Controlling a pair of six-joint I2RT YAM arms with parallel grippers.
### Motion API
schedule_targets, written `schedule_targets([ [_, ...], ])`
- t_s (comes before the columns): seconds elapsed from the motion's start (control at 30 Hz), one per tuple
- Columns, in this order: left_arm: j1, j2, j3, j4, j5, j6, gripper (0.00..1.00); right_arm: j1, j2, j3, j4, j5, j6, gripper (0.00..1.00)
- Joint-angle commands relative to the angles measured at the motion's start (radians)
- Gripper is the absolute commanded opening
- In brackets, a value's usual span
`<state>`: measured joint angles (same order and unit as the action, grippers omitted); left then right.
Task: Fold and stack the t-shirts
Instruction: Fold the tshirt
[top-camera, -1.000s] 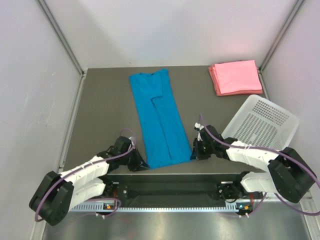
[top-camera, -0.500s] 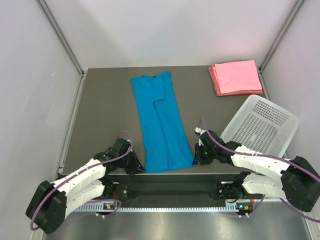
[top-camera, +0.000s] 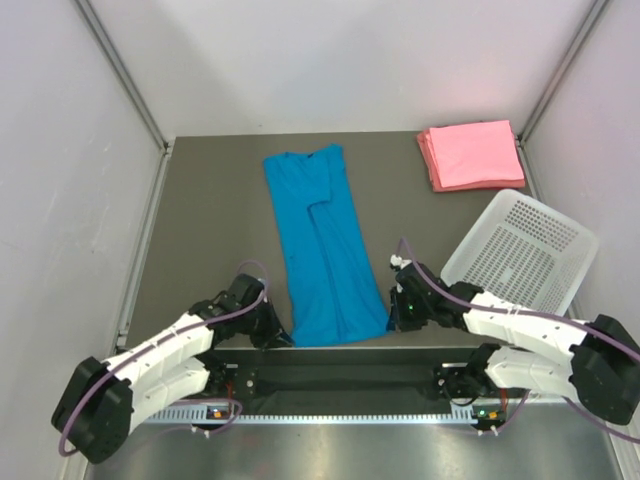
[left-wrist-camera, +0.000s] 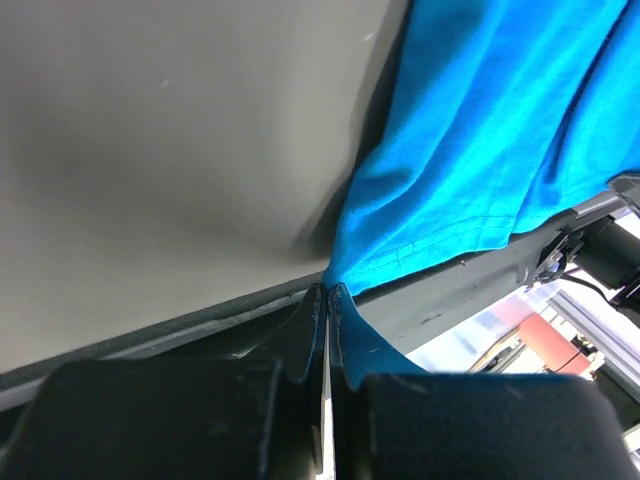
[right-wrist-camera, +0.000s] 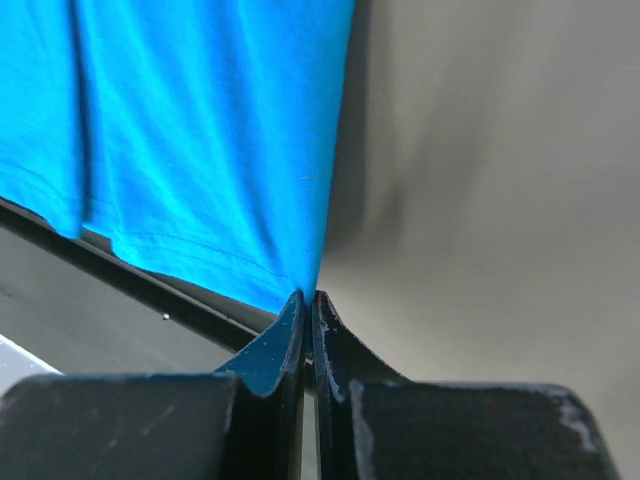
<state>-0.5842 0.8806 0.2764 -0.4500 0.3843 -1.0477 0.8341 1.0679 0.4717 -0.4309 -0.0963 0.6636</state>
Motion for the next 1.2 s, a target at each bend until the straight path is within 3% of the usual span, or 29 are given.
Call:
schedule_targets([
  [0.0,-0.005,0.059,0.088,-0.009,-0.013,0.035,0.0,0.016,0.024,0.103,-0.054,0.053,-0.022,0.0],
  [0.3,0.018,0.3,0.327,-0.021,-0.107,0.136,0.0,-0.001,0.278,0.428,-0.156,0.127,-0.186,0.0],
  [0.8,0.365,0.773,0.868,-0.113,-0.065,0.356,0.0,-0.231,0.755,1.043,-0.25,0.043,-0.439,0.0],
  [1.07,0.465,1.008,1.119,-0.127,0.027,0.387,0.0,-0.271,1.081,1.393,-0.311,0.05,-0.479,0.0],
  [1.17,0.478,1.052,1.164,-0.122,0.039,0.38,0.0,-0.279,1.122,1.466,-0.318,0.049,-0.475,0.0],
])
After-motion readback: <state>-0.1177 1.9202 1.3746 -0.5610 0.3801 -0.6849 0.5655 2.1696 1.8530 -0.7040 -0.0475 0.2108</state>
